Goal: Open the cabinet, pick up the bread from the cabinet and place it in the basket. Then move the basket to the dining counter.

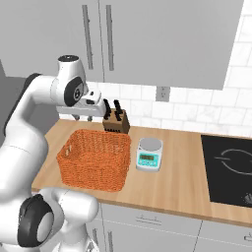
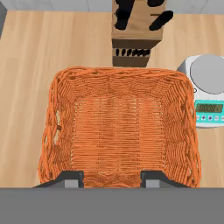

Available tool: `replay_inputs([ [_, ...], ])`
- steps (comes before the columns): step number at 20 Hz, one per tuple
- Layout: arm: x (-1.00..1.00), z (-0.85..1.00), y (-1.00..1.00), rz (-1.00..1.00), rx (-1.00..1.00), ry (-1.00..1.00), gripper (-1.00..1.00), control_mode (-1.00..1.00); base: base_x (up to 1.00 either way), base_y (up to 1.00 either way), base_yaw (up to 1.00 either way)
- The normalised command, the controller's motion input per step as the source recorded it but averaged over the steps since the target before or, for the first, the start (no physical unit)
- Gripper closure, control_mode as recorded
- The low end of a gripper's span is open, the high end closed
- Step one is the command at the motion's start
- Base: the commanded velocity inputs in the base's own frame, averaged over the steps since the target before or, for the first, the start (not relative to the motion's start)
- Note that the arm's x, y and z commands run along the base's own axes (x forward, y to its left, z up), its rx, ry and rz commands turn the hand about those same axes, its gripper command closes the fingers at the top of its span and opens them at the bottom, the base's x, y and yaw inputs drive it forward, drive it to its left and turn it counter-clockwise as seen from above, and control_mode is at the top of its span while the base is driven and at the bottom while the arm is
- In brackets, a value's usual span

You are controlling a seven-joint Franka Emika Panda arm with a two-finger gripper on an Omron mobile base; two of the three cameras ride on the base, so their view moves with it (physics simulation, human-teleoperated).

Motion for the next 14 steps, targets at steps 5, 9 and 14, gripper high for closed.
replay_inputs([
  [5,-0.41,0.00,0.06,0.04,-0.01,-0.03,-1.00,-1.00,0.00,0.00,0.00],
  [9,-0.69,0.16,0.00,0.00,-0.01,-0.22,-1.00,-1.00,0.00,0.00,0.00],
  [14,-0.50,0.72,-0.13,0.09,0.00,-0.43,-1.00,-1.00,0.00,0.00,0.00],
])
